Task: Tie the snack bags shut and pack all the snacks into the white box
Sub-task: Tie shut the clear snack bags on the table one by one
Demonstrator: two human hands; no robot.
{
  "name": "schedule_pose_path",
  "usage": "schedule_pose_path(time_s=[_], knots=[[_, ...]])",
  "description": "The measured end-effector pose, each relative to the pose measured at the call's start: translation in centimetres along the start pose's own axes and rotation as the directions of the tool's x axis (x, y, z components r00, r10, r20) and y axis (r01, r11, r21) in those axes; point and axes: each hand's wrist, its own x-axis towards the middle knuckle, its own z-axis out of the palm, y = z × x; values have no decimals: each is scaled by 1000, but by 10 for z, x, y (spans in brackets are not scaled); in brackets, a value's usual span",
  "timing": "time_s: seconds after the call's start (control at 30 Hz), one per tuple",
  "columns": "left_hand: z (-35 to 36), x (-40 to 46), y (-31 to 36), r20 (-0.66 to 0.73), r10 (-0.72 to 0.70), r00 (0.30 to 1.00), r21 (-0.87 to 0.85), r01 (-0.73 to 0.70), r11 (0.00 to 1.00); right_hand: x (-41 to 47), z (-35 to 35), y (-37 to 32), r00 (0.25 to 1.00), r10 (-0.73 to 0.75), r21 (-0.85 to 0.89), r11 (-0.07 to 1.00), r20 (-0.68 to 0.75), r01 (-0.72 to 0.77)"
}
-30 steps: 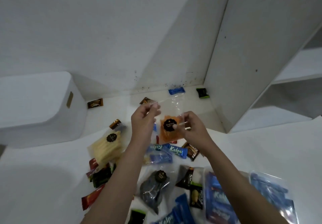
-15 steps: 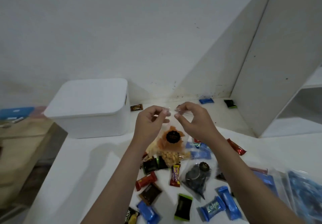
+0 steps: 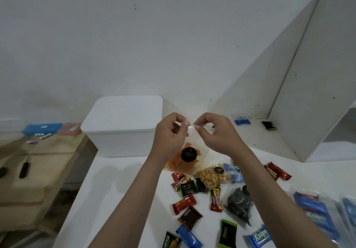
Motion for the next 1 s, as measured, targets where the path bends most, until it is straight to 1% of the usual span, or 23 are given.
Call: schedule_pose_path(time_s=[0.1,0.23,0.37,0.43,0.57,0.67,0.83,0.93,1.0], knots=[[-3,1,2,10,26,1000,3,-26,1000,1,0,-7,1000,8,22,1000,25,-9],[-4,2,4,-2,73,997,11,-73,997,2,-1,-13,998,63,114,992,-12,-62],[-6,2,9,15,69,998,-9,-69,998,2,-6,-16,997,75,244,967,2,-73],[-7,1,13,42,52,998,-26,-51,998,2,-8,-17,998,65,277,959,2,-63],[-11,1,16,137,-4,991,-46,11,999,1,-10,-19,999,31,230,973,8,-32],[-13,0,15,181,16,983,-16,-13,1000,0,-11,-19,1000,-13,202,979,15,10],[-14,-4,17,131,80,988,17,-83,996,-4,-12,-23,998,-44,189,981,37,36],[-13,-6,18,103,100,990,-4,-100,995,-5,-14,-26,998,-50,125,991,43,44],[-13,-6,17,79,97,992,-35,-95,995,-7,-17,-26,998,-25,86,996,56,20]])
